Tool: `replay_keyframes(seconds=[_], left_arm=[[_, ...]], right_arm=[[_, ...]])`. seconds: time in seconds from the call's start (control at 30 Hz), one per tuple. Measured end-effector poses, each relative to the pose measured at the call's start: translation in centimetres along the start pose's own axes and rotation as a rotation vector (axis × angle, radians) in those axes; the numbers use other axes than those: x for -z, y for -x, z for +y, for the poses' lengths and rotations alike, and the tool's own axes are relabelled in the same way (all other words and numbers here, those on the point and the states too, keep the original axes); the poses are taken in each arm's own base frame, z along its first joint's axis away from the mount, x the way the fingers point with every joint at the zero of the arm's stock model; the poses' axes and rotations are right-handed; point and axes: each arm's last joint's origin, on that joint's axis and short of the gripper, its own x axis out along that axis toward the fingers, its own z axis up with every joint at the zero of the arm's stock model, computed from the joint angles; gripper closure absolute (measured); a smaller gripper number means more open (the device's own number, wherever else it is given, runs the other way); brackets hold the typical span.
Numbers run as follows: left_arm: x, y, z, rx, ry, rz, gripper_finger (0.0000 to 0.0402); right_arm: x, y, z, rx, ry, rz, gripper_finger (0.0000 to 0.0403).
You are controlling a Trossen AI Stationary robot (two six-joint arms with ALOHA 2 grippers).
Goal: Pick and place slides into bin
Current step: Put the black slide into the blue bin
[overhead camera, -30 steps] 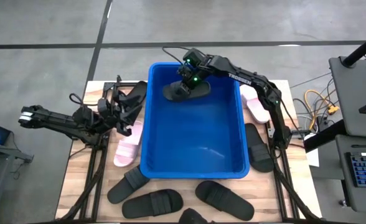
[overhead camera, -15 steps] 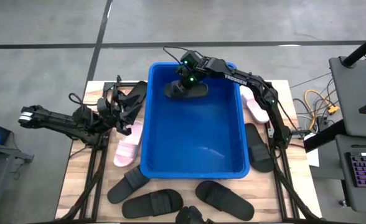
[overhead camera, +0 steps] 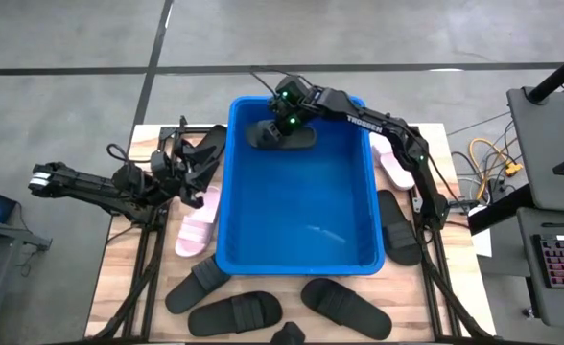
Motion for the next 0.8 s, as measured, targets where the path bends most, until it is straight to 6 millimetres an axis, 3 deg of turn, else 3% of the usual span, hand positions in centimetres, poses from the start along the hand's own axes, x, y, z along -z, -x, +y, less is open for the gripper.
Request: replay_keyframes(seconds=[0.33,0.5,0.67,0.8], left_arm=[[0.4,0.1,0.1,-0.037,-0.009,0.047,0.0185],[1.5,-0.2,0.3,-0.072,0.099,0.135,0.0185],[2.2,-1.1,0.6,-0.034,0.243,0.275,0.0185],[1.7,-2.4,1.0,-0.036,0.319,0.34,0.0185]], right_arm=[[0.2,7.0,5.7,-0.037,0.108,-0.002,0.0392],[0.7,11.2,9.1,-0.076,0.186,-0.078,0.0392],[1.5,13.7,11.4,-0.061,0.242,-0.139,0.0392],[2.1,14.4,12.5,-0.043,0.295,-0.145,0.0392]])
